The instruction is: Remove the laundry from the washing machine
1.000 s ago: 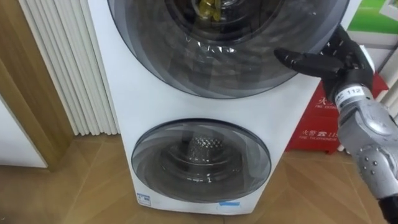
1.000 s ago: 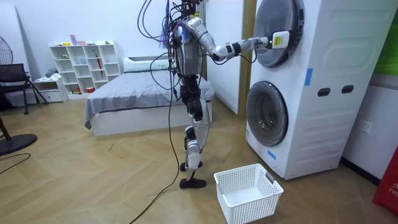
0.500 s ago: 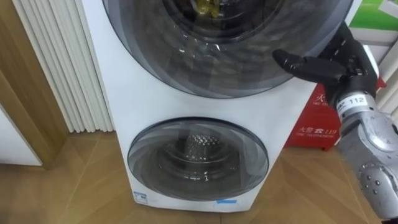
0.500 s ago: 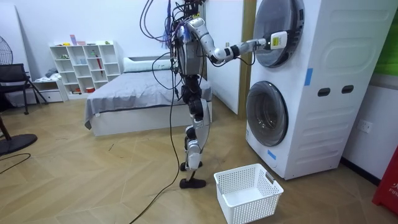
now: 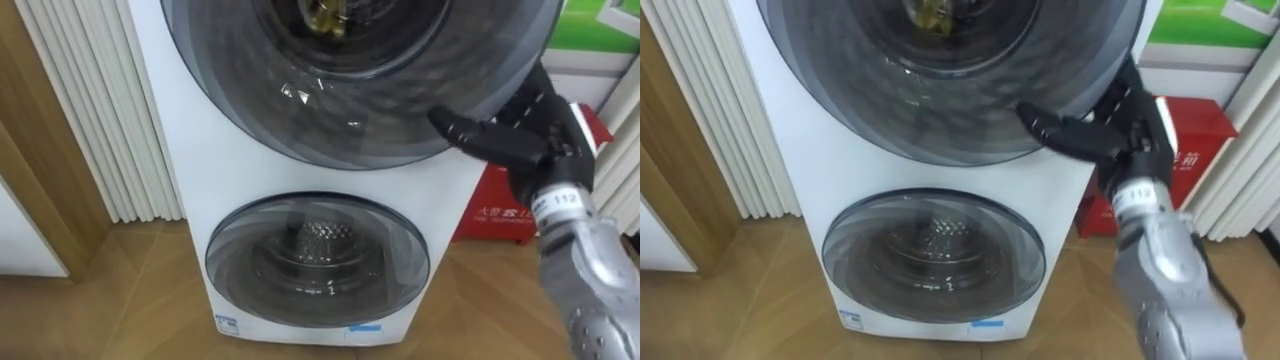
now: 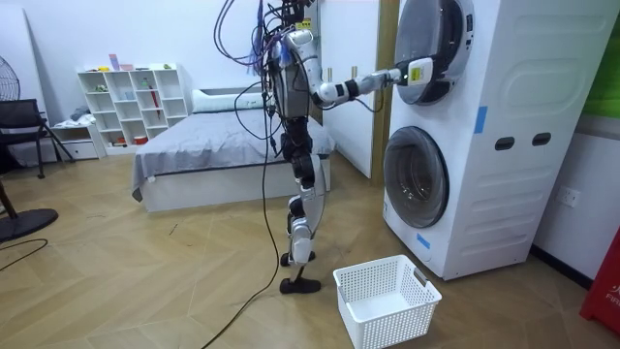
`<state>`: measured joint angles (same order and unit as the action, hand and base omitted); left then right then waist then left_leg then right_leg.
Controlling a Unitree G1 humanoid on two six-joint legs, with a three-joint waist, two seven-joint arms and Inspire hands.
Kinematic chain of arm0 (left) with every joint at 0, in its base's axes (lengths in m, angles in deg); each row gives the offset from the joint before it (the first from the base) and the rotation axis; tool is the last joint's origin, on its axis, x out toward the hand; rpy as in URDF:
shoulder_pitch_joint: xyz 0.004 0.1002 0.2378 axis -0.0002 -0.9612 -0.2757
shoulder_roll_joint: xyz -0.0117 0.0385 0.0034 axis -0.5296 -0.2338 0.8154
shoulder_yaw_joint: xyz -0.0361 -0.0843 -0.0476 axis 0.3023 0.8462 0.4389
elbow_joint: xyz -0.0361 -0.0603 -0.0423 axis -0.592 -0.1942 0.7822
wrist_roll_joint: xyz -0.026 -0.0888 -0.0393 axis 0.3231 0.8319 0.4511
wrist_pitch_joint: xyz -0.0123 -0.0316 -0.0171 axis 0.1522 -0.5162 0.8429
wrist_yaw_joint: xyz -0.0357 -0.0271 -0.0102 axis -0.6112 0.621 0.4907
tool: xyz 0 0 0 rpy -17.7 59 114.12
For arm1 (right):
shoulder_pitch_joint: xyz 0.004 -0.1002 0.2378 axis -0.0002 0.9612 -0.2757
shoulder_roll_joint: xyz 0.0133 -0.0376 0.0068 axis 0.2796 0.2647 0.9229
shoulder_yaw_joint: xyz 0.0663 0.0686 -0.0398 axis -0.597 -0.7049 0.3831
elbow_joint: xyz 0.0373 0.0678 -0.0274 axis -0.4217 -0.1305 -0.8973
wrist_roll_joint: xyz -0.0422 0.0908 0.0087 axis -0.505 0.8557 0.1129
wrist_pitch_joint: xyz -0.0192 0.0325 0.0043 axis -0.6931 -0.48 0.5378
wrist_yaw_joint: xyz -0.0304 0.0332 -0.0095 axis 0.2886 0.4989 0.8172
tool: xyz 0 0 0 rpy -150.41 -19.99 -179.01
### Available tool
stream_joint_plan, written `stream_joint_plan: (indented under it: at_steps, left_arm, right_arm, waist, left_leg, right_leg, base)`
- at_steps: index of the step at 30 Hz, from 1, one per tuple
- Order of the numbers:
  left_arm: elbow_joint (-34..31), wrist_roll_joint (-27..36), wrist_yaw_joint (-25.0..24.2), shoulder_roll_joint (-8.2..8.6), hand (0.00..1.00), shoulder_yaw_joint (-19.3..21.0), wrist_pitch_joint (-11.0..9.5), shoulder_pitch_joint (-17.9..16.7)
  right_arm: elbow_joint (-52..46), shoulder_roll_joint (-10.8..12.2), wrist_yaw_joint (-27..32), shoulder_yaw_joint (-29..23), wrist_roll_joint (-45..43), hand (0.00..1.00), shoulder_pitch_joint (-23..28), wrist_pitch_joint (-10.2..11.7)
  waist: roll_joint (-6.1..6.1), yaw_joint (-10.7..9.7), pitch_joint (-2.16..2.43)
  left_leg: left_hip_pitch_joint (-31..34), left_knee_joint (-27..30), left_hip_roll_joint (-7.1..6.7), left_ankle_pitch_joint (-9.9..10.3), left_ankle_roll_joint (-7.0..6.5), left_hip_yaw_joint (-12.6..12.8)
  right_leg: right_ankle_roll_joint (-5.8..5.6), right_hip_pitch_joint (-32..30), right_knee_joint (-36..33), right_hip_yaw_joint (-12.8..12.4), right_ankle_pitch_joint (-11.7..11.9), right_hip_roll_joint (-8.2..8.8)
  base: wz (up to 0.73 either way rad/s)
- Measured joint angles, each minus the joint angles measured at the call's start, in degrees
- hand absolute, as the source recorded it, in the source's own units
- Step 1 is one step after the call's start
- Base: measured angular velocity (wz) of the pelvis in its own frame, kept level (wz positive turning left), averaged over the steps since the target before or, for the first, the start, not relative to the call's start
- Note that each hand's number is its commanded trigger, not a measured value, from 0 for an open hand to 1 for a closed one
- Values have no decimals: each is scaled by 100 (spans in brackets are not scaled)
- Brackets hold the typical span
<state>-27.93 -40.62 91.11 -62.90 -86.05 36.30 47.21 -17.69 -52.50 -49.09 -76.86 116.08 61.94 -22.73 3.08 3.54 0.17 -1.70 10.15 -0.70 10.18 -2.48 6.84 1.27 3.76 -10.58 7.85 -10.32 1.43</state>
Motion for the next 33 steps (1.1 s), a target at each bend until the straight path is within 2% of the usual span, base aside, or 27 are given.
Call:
stream_joint_plan:
  at_steps: [2,6,15,20,26,31,33]
  left_arm:
    - [51,8,-1,9,0,-3,-48,9]
    - [148,313,0,7,0,-89,-191,-10]
    - [148,436,-154,-33,0,-228,-405,-70]
    - [153,429,-207,-33,0,-232,-429,-60]
    - [224,430,-262,-17,0,-247,-472,5]
    - [343,415,-399,-28,0,-230,-602,16]
    - [378,414,-463,-44,0,-232,-652,32]
  right_arm:
    - [-69,110,-183,57,-6,0,246,47]
    - [-181,129,-648,193,3,0,726,64]
    - [-429,372,-1087,210,-4,0,1174,77]
    - [-665,377,-1363,211,-4,0,1428,77]
    - [-754,377,-1560,206,-19,0,1484,74]
    - [-903,367,-1612,163,-26,0,1479,46]
    - [-1122,306,-1612,127,-43,0,1477,-57]
  waist:
    - [-24,-11,-1]
    - [-30,-31,0]
    - [-29,-70,-1]
    - [-56,-69,-5]
    - [-107,-71,-33]
    - [-121,-144,-29]
    - [-123,-157,-25]
  left_leg:
    - [-8,-2,9,-2,3,24]
    - [-1,-39,7,-2,3,46]
    - [-9,-44,-3,-2,3,48]
    - [2,-55,-2,-2,3,109]
    - [11,-88,-2,-1,5,168]
    - [44,-73,-2,3,14,128]
    - [87,-67,1,2,16,155]
  right_leg:
    - [5,7,-3,0,3,-6]
    - [6,0,-4,-14,4,-2]
    - [3,-14,0,-25,6,-11]
    - [3,-74,-2,-108,6,-22]
    - [3,-84,-3,-160,8,-40]
    - [5,-104,-4,-138,9,-48]
    - [10,-187,-15,-165,12,-51]
  base:
    - [-8]
    - [-3]
    - [0]
    - [-6]
    - [-4]
    - [2]
    - [-8]
